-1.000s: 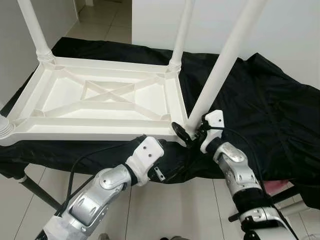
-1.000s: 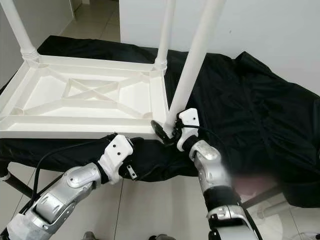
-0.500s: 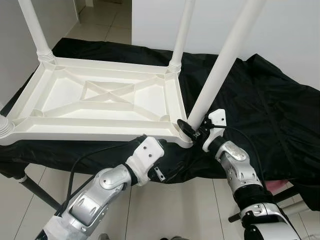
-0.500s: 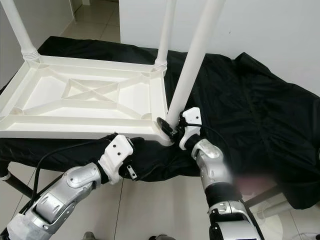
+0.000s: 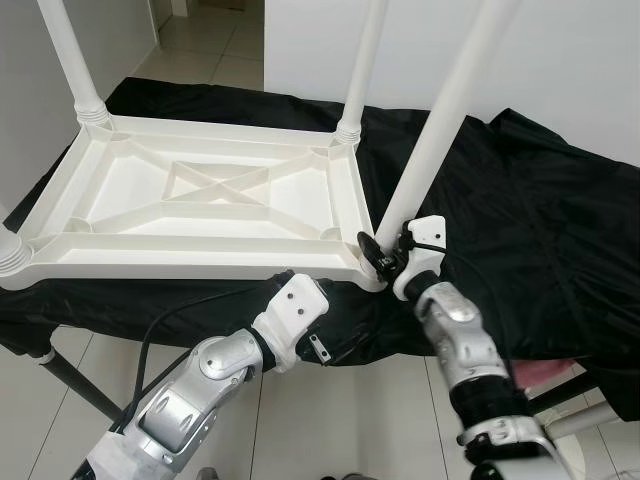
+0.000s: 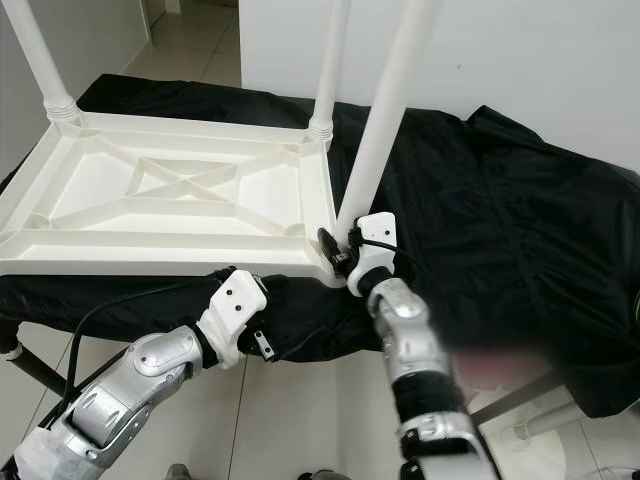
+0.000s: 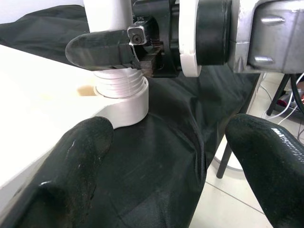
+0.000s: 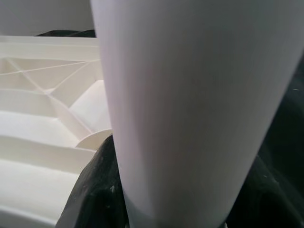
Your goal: Building children table
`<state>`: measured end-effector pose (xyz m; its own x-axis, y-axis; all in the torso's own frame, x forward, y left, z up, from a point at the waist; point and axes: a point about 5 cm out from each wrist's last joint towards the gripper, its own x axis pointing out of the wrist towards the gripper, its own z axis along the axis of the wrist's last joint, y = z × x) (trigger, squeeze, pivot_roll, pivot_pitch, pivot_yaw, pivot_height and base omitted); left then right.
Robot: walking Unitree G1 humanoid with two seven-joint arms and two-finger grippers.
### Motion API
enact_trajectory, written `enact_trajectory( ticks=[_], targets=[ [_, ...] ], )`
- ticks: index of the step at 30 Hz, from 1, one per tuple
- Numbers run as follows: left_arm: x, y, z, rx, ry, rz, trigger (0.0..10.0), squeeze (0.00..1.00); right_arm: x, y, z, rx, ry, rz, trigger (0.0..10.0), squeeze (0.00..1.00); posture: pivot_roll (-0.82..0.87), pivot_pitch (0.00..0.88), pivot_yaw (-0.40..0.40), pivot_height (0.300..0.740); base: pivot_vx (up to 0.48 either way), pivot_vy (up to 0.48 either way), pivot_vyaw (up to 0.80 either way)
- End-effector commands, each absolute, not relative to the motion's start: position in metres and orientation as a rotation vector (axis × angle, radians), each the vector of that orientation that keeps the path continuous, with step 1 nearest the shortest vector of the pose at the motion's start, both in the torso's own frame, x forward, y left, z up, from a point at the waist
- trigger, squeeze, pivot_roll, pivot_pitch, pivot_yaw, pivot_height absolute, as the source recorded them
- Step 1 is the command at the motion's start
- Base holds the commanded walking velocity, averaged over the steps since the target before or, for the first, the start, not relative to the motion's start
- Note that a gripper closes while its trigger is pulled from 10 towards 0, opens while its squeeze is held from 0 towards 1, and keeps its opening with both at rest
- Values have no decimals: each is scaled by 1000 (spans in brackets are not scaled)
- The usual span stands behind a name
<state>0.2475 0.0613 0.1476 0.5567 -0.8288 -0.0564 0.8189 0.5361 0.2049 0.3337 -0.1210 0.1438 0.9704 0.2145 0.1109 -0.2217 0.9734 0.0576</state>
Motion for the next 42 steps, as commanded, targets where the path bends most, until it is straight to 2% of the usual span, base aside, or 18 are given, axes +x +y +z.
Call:
enact_trajectory(
  ticks=[1, 4, 8, 12, 16, 17, 18, 34, 35, 38, 42],
  targets=[
    [242, 60, 143, 225, -22, -1067, 10000, 0, 327, -127, 129, 88, -36, 91, 10000, 0, 25, 89, -96, 740, 0, 0, 0],
    [241, 60, 143, 225, -21, -1069, 10000, 0, 319, -118, 129, 129, -44, -41, 10000, 0, 24, 89, -94, 740, 0, 0, 0],
    [241, 59, 143, 224, -21, -1069, 10000, 0, 316, -113, 129, 145, -37, -83, 10000, 0, 24, 89, -94, 740, 0, 0, 0],
    [241, 59, 143, 223, -21, -1071, 10000, 0, 313, -99, 133, 199, -40, -20, 10000, 0, 22, 91, -92, 740, 0, 0, 0],
    [241, 59, 143, 223, -22, -1073, 10000, 0, 312, -100, 137, 206, -58, 9, 10000, 0, 22, 91, -92, 740, 0, 0, 0],
    [241, 58, 143, 224, -22, -1074, 10000, 0, 312, -102, 139, 204, -65, 9, 10000, 922, 19, 90, -91, 740, 0, 0, 0],
    [242, 58, 144, 224, -22, -1074, 10000, 0, 312, -103, 141, 208, -80, 27, 10000, 1000, 19, 92, -92, 740, 0, 0, 0],
    [242, 58, 143, 223, -21, -1069, 10000, 0, 309, -117, 145, 178, -127, 208, 10000, 1000, 18, 92, -94, 740, 0, 0, 0],
    [242, 58, 143, 224, -22, -1069, 10000, 0, 312, -123, 143, 139, -125, 295, 10000, 0, 18, 90, -91, 740, 0, 0, 0],
    [243, 58, 143, 224, -22, -1070, 10000, 0, 313, -125, 143, 125, -124, 324, 10000, 0, 18, 90, -91, 740, 0, 0, 0],
    [243, 59, 144, 228, -22, -1072, 10000, 0, 321, -130, 143, 39, -115, 530, 10000, 0, 18, 87, -83, 740, 0, 0, 0]
  ],
)
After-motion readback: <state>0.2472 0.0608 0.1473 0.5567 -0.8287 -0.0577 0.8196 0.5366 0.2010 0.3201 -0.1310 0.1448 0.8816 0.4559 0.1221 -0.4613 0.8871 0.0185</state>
